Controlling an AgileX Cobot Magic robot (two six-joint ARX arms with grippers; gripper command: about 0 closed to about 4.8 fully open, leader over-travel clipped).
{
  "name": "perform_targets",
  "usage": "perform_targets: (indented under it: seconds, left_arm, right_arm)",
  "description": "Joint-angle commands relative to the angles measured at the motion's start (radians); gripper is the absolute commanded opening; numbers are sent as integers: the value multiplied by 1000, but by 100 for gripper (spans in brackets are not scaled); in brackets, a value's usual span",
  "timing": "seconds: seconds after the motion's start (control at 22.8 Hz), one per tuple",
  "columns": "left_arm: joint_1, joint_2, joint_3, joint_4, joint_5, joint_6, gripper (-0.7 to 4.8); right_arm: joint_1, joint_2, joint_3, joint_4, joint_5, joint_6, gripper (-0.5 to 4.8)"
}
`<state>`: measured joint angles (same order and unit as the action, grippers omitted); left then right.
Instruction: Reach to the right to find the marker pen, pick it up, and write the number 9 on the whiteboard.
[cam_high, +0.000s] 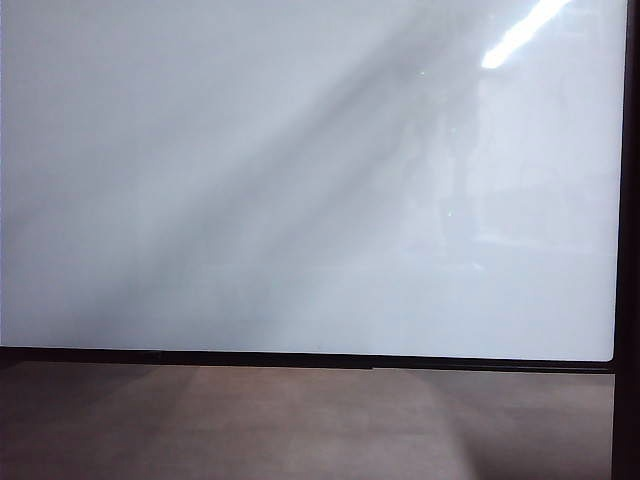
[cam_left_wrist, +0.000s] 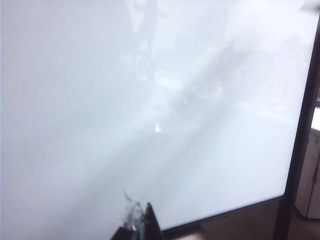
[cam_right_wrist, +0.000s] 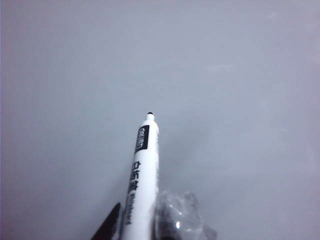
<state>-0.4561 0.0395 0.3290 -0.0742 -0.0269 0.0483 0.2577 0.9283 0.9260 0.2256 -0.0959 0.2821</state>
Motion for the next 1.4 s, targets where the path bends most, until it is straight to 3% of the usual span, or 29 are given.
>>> perform_targets:
  seconds: [0.04,0.31,0.92,1.4]
  left_arm:
    - [1,94,143,-125,2,-3,-5]
    - [1,200,249,-62,5,-3,-5]
    - [1,230,269,-42,4,-3,-5]
    - [1,230,269,-40,4,-3,-5]
  right_arm:
    - [76,110,73,68,24,-3,-6]
    - [163,261,177,113,86,-37,-6]
    - [159,438,363,161,122,-77,-6]
    - [159,478,374,150,124,-77,-6]
